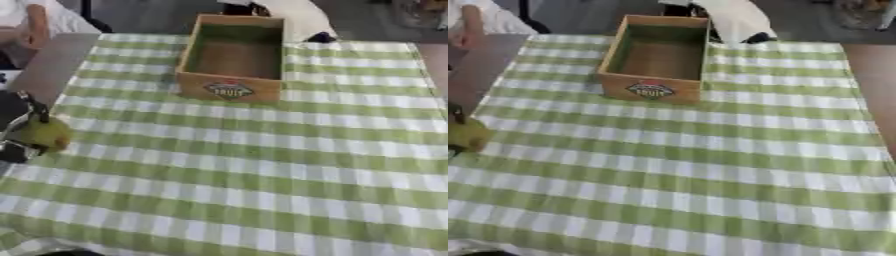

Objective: Pick up objects on the table and place them in the box.

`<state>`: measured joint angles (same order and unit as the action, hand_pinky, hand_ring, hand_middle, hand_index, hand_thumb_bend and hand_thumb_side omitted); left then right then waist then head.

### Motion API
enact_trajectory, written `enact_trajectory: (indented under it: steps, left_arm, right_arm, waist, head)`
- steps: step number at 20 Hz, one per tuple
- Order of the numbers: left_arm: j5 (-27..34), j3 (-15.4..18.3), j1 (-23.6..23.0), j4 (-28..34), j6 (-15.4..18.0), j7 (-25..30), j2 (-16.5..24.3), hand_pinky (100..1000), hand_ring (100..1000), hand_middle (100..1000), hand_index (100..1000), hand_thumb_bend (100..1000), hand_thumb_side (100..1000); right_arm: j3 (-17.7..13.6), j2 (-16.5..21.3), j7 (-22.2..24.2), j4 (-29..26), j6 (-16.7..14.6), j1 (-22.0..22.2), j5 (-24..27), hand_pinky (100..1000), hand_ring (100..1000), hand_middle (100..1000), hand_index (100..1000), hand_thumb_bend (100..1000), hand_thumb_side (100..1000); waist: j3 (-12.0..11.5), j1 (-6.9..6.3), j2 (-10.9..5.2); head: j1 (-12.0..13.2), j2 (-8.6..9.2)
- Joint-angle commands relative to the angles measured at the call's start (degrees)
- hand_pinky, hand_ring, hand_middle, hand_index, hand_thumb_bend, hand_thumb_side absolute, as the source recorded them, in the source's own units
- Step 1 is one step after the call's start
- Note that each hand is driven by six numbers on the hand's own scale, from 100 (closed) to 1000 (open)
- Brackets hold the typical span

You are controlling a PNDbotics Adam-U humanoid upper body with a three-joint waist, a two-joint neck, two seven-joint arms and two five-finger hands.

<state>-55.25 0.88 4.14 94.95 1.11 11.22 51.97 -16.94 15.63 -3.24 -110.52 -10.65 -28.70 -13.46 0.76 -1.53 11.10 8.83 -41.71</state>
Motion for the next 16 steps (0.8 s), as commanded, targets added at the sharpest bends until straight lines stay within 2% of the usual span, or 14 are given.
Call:
enact_trajectory:
  steps: [1, 5, 9, 13, 16]
  left_arm:
    - [1.56, 1.12, 1.03, 2.76, -0.06, 0.86, 3.42, 205, 352, 262, 415, 464, 100]
    - [2.58, 1.51, 2.71, 5.48, -0.18, 1.61, 4.89, 209, 357, 269, 420, 462, 100]
    - [3.86, 0.08, 7.62, 7.89, 0.8, 2.03, 6.74, 209, 359, 273, 424, 461, 100]
    - [5.03, -3.29, 16.15, 9.45, 3.03, 3.04, 6.21, 198, 358, 290, 426, 434, 100]
    - [6.7, -5.74, 24.65, 9.36, 4.72, 3.94, 2.7, 168, 352, 294, 421, 397, 100]
  right_arm:
    - [-0.3, 0.72, -0.06, -1.02, 0.14, -0.53, 0.27, 934, 798, 647, 837, 100, 621]
    - [-0.3, 0.72, -0.09, -1.15, 0.22, -0.46, 0.24, 934, 798, 645, 837, 100, 622]
    - [-0.1, 0.74, -0.05, -1.23, 0.23, -0.58, 0.16, 933, 798, 644, 836, 100, 622]
    - [0.38, 0.66, 0.2, -1.14, 0.11, -0.9, 0.11, 932, 798, 644, 836, 100, 621]
    - [0.73, 0.47, 0.44, -0.99, -0.05, -1.07, 0.17, 932, 798, 644, 836, 100, 620]
  waist:
    - [0.01, -0.23, -0.76]
    - [0.1, -0.4, -0.86]
    - [0.36, -0.55, -1.14]
    - [0.76, -0.6, -1.47]
    - [1.0, -0.5, -1.7]
  head:
    - [-0.23, 0.33]
    - [-0.32, 0.37]
    - [0.21, 0.22]
    - [1.01, 0.05]
    - [1.52, 0.06]
